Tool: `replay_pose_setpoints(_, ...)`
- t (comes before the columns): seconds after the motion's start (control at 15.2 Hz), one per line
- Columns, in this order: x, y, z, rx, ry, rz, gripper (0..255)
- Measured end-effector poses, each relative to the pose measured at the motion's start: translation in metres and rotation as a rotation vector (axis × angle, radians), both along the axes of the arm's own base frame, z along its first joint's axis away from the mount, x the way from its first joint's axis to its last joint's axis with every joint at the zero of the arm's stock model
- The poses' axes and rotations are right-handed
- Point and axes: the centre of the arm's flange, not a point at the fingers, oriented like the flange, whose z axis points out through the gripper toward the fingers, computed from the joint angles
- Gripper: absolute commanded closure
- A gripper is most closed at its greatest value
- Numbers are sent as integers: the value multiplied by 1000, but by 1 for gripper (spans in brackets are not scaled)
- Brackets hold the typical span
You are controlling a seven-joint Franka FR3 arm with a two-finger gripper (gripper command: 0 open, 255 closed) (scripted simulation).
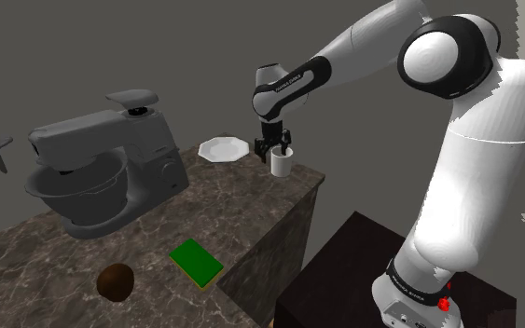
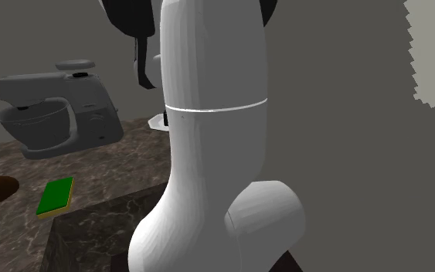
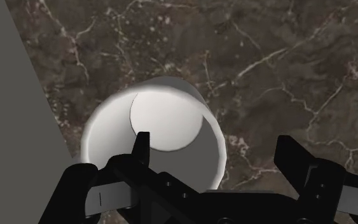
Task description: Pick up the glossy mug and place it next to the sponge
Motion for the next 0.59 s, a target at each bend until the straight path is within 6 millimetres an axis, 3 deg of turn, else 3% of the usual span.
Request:
replay_pose_setpoints(0.07, 0, 0, 0, 0, 0, 0, 0)
replay_pose_setpoints(0.13, 0, 0, 0, 0, 0, 0, 255)
replay_pose_setpoints(0.59, 0, 0, 0, 0, 0, 0, 255)
